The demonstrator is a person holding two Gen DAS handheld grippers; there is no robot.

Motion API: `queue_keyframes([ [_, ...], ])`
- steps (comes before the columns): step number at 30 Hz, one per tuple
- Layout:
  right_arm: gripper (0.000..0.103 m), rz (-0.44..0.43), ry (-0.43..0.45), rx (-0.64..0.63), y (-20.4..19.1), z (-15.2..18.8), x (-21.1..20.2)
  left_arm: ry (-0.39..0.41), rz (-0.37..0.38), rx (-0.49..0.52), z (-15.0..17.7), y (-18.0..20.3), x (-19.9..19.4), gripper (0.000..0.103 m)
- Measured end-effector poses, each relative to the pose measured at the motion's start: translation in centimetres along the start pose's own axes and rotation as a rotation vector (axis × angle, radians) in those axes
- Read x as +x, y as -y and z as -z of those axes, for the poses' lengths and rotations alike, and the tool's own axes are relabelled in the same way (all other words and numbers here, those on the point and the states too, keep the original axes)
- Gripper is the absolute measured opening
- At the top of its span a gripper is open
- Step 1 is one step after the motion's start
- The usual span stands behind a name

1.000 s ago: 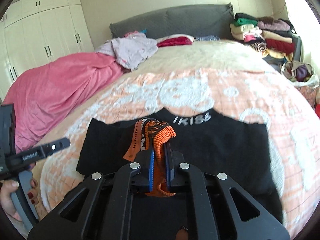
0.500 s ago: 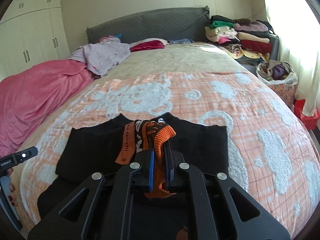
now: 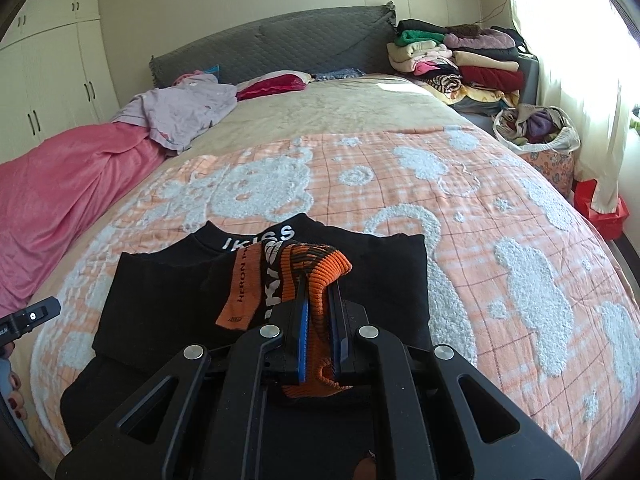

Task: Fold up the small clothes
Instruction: 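Lift and reposition the sleeve along the body, lowering it flat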

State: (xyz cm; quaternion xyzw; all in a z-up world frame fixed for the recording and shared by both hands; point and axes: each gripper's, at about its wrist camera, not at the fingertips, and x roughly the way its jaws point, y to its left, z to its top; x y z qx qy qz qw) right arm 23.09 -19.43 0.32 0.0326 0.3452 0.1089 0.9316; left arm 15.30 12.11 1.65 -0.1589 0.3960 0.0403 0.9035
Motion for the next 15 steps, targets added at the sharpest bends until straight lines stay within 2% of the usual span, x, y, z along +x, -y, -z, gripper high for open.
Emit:
queue_keyframes([
  [1,0.009,0.012,-0.001,-0.003,0.0,0.0,0.1,0.000,0.000,0.006,0.0,0.2,0.1,0.076],
  [3,0.025,0.067,-0.008,0.004,0.4,0.2,0.3,-0.004,-0.001,0.024,-0.1,0.7,0.3,0.076],
  [4,0.039,0.076,-0.009,0.011,0.7,0.2,0.3,-0.005,-0.001,0.032,-0.1,0.9,0.4,0.076],
  [7,0.043,0.084,-0.021,0.048,1.8,0.7,0.3,-0.013,0.000,0.057,-0.2,1.6,0.9,0.076],
  [15,0.047,0.095,-0.053,0.071,3.2,2.3,-0.3,-0.026,0.011,0.136,-0.2,3.9,2.0,0.075],
])
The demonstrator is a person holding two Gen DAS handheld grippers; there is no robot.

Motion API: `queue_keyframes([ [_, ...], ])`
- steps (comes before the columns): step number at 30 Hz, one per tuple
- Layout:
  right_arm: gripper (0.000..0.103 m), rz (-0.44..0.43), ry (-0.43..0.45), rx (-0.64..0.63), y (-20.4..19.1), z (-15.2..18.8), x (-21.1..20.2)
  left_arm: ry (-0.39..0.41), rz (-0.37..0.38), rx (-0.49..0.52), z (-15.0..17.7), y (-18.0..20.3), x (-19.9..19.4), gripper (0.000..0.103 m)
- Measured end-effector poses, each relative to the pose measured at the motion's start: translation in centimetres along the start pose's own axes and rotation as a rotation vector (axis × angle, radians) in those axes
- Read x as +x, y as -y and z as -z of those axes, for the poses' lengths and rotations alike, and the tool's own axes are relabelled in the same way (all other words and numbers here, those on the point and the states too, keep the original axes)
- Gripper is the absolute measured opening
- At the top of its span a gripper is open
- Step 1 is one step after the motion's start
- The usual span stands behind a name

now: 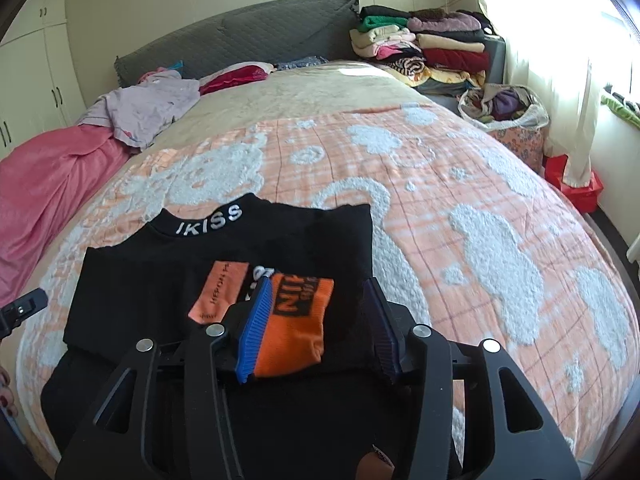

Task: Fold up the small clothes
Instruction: 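Lift and reposition the sleeve along the body, lowering it flat, then open the right tool and withdraw it from the cuff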

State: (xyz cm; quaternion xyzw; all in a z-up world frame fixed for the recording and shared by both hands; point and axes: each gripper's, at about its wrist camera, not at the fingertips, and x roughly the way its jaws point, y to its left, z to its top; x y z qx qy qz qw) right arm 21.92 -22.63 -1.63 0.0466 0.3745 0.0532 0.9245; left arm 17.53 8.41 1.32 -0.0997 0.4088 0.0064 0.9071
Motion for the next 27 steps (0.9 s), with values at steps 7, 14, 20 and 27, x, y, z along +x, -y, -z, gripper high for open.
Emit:
queue_keyframes([
  [7,0.047,-0.025,-0.007,-0.023,-0.6,0.6,-0.6,-0.019,0.004,0.031,0.2,1.3,0.8,0.075],
  [14,0.048,-0.094,-0.024,-0.077,-3.1,0.7,-0.6,-0.053,0.021,0.079,0.4,2.4,1.8,0.068],
  [20,0.048,-0.131,-0.068,-0.176,-6.4,1.2,0.6,-0.076,0.016,0.111,0.7,3.1,2.8,0.068],
  [27,0.048,-0.141,-0.138,-0.216,-7.8,2.4,2.8,-0.120,0.008,0.128,1.1,3.2,4.3,0.068],
])
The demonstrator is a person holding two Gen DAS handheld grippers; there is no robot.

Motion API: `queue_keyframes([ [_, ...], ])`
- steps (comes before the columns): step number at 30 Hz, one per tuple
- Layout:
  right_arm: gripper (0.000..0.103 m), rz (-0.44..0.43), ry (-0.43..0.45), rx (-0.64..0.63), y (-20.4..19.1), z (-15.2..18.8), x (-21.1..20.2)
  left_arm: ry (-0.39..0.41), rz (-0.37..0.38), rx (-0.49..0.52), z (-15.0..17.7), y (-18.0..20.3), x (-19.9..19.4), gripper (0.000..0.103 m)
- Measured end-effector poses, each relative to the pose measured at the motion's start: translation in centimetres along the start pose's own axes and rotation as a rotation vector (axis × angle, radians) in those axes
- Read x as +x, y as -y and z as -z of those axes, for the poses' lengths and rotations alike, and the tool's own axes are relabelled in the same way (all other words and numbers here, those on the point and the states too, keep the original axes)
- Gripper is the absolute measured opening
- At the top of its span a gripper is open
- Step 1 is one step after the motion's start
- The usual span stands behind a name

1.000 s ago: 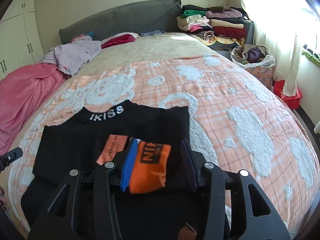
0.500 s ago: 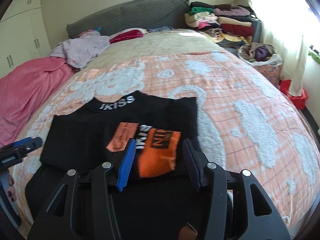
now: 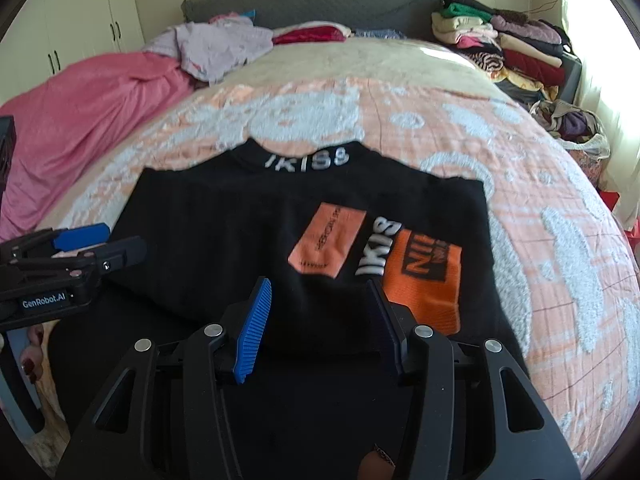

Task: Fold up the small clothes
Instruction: 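Open the right tool and withdraw it from the cuff, then move both open tools back along the sweatshirt body toward its hem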

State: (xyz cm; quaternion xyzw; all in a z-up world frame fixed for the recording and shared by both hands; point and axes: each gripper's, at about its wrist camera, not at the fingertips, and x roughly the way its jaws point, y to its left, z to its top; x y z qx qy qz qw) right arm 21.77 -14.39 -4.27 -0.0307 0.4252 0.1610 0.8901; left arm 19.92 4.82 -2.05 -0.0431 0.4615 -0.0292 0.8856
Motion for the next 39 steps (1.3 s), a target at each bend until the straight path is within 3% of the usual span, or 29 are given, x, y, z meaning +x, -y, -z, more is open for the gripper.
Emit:
queue_keyframes([
  [8,0.049,0.018,-0.048,0.003,0.8,0.7,1.2,-0.059,-0.003,0.013,1.2,-0.5,2.2,0.068],
  [10,0.057,0.054,-0.079,0.026,1.5,1.1,1.9,-0.061,0.004,0.012,1.4,-0.7,2.5,0.068],
  [12,0.057,0.016,-0.065,0.074,2.3,1.5,1.9,-0.063,0.017,0.007,1.6,-0.9,2.6,0.068],
  [32,0.064,-0.019,-0.014,0.165,2.7,2.2,-1.4,-0.045,0.024,-0.010,1.8,-1.1,1.0,0.069],
  [33,0.069,-0.014,-0.013,0.166,2.7,2.1,-1.5,-0.042,0.028,-0.013,1.8,-1.2,0.9,0.070],
  [34,0.084,-0.009,0.000,0.172,2.7,2.1,-1.8,-0.038,0.035,-0.019,1.8,-1.2,0.7,0.073],
  [39,0.086,-0.011,0.034,0.191,2.8,1.9,-3.1,-0.012,0.051,-0.042,1.7,-1.5,-0.6,0.076],
])
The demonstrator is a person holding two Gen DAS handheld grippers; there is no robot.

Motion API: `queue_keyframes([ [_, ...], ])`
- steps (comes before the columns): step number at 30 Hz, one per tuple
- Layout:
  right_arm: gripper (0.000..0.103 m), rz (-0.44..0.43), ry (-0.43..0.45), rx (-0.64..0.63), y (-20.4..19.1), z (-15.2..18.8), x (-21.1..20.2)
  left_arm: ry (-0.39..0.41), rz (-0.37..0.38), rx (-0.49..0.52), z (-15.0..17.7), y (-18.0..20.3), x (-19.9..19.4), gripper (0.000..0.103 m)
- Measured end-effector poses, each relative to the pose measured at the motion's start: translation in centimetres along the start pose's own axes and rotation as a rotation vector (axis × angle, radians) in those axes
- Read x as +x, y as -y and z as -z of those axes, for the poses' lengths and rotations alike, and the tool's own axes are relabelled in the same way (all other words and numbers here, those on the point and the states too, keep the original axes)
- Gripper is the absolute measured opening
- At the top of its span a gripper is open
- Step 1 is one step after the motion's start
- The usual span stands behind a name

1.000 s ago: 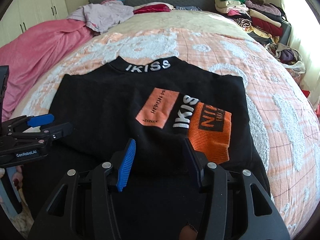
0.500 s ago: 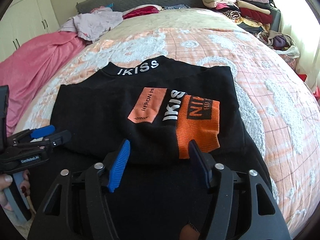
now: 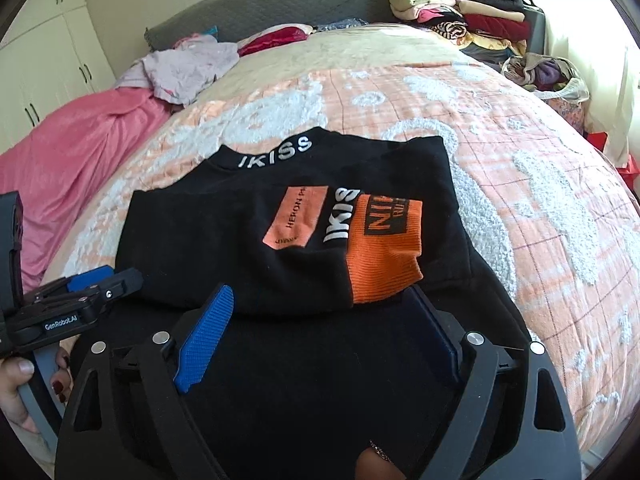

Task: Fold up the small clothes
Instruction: 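Move both open tools back along the sweatshirt body toward its hem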

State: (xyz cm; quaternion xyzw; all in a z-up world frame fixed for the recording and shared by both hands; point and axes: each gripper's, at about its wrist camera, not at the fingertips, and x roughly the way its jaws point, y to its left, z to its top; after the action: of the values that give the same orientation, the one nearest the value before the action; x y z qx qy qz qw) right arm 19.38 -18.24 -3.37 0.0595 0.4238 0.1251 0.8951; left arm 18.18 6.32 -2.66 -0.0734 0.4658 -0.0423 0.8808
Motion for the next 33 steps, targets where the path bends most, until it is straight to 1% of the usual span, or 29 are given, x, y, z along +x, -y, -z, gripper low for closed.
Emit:
queue_keyframes([
  [1,0.088,-0.001,0.005,0.002,0.0,-0.1,-0.2,0.003,0.000,-0.002,0.0,0.0,-0.2,0.076],
  [3,0.089,0.002,0.017,0.011,0.1,-0.2,-0.6,0.013,0.001,-0.008,-0.1,-0.1,-0.6,0.081],
  [5,0.089,0.010,0.029,0.021,0.3,-0.3,-1.1,0.027,0.004,-0.017,-0.1,-0.3,-1.2,0.089],
  [7,0.090,0.014,0.040,0.026,0.4,-0.3,-1.4,0.034,0.007,-0.025,-0.1,-0.4,-1.5,0.090],
  [9,0.090,0.016,0.050,0.034,0.5,-0.4,-1.8,0.042,0.005,-0.025,-0.1,-0.4,-2.0,0.093],
  [10,0.094,0.017,0.054,0.040,0.5,-0.4,-2.0,0.048,-0.001,-0.023,-0.1,-0.4,-2.2,0.093],
  [11,0.095,0.017,0.059,0.044,0.6,-0.4,-2.2,0.051,-0.002,-0.021,-0.1,-0.4,-2.4,0.093],
  [22,0.095,0.003,0.098,0.048,0.3,-0.3,-4.2,0.085,-0.020,-0.035,0.3,-0.6,-4.4,0.093],
  [33,0.095,-0.014,0.124,0.037,0.2,0.7,-6.3,0.108,-0.035,-0.037,1.5,-0.8,-6.4,0.093],
])
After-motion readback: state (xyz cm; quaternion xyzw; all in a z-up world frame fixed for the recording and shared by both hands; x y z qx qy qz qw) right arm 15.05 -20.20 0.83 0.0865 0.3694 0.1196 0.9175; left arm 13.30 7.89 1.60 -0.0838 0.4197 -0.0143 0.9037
